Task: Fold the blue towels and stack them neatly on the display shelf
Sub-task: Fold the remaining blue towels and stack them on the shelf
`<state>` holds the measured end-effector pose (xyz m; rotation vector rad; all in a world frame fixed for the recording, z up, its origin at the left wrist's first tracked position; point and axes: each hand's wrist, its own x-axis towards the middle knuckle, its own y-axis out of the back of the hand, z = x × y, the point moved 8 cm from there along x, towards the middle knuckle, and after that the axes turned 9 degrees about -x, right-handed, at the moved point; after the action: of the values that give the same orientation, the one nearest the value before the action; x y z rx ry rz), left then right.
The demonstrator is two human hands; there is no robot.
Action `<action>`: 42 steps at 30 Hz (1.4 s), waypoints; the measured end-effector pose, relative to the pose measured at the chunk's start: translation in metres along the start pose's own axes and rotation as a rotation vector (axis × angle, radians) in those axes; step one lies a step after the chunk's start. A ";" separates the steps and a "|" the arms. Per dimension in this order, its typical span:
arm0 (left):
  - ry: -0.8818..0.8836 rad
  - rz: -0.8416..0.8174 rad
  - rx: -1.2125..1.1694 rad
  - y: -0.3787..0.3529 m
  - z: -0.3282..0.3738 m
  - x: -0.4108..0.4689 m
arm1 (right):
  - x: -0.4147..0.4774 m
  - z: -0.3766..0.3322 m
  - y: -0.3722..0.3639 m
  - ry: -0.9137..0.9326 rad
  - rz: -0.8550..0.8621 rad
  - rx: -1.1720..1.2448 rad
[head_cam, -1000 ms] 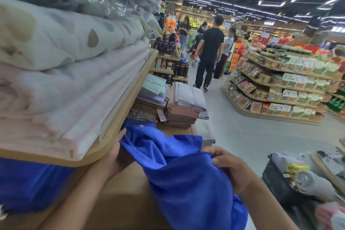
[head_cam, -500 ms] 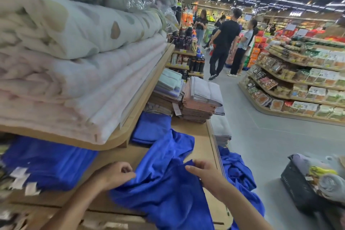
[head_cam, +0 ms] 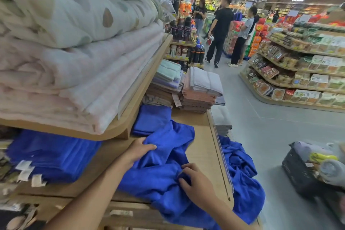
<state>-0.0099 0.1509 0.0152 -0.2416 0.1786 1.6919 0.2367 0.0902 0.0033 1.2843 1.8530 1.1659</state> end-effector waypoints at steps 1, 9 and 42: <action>0.012 0.002 -0.195 0.002 0.006 -0.002 | -0.003 -0.001 0.000 -0.003 0.021 -0.002; -0.187 0.200 -0.456 0.007 0.048 -0.016 | -0.015 -0.007 -0.004 -0.018 0.177 -0.058; -0.064 0.136 0.666 -0.005 0.007 0.014 | -0.015 -0.003 0.006 -0.001 0.229 0.283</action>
<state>-0.0071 0.1671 0.0181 0.3276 0.7051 1.6755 0.2418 0.0757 0.0096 1.6910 1.9617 1.0395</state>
